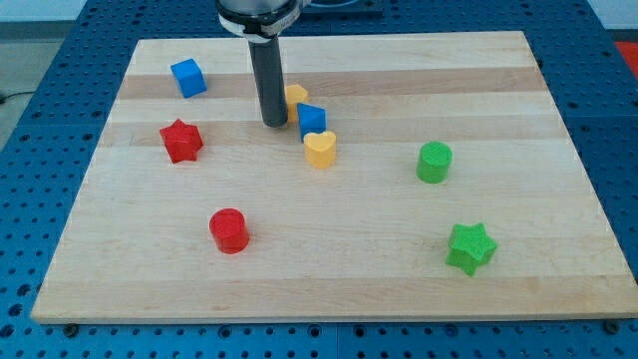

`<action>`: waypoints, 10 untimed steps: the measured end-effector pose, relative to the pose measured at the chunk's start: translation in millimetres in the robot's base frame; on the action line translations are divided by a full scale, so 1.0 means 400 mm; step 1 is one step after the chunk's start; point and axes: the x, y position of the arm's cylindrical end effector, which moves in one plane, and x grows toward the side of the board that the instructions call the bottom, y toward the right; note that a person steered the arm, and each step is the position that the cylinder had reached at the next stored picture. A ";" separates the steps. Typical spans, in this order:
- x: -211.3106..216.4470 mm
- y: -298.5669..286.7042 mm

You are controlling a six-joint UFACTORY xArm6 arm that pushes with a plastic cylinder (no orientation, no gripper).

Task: Push red star diagonally above blue triangle

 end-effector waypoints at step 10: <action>-0.160 -0.129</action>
